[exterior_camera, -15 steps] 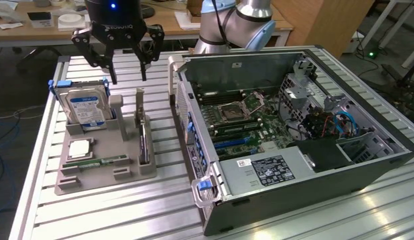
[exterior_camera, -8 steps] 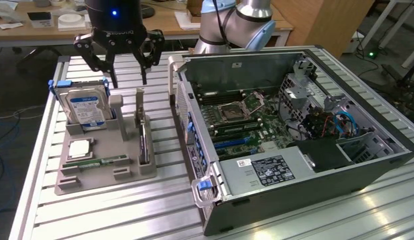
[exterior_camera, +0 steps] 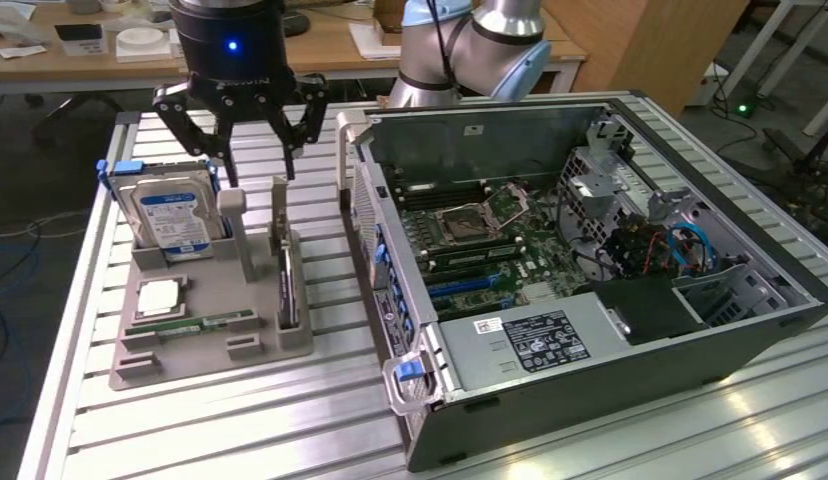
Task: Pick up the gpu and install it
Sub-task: 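Pick up the gpu and move the gpu toward the slot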
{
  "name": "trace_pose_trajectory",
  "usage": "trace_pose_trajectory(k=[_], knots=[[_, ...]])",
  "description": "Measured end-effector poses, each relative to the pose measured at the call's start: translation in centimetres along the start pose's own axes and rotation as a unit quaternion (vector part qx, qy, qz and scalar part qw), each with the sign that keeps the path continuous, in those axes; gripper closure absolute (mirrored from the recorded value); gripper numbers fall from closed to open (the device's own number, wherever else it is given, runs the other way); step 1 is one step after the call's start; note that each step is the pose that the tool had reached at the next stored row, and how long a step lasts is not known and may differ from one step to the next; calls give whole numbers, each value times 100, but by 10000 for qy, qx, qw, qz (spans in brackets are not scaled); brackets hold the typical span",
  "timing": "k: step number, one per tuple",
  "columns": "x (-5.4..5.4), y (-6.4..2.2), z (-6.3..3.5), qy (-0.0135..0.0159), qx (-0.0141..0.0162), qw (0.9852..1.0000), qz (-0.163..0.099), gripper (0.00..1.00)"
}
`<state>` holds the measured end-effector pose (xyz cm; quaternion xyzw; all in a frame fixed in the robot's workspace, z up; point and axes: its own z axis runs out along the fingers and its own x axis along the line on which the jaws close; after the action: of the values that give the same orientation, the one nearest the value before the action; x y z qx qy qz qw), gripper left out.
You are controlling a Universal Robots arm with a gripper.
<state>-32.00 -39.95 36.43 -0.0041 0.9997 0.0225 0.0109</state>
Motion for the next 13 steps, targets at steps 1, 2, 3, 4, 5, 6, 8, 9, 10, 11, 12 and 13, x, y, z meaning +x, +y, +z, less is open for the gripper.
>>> trace_pose_trajectory(k=[1,2,3,4,5,6,8,9,10,11,12,13], knots=[[0,-1,17,0,0,10000,0,41],[1,-2,36,0,0,10000,0,41],[1,-3,53,0,0,10000,0,41],[2,-3,67,0,0,10000,0,41],[2,-5,80,0,0,10000,-1,41],[2,-10,92,0,0,10000,-3,41],[3,-27,115,1,0,10000,-3,41],[4,-44,128,1,0,10000,-3,41],[4,-66,138,0,0,10000,-3,41],[4,-84,149,0,0,10000,-3,41],[5,-96,162,0,-1,10000,-3,41],[5,-106,176,0,-1,10000,-3,41]])
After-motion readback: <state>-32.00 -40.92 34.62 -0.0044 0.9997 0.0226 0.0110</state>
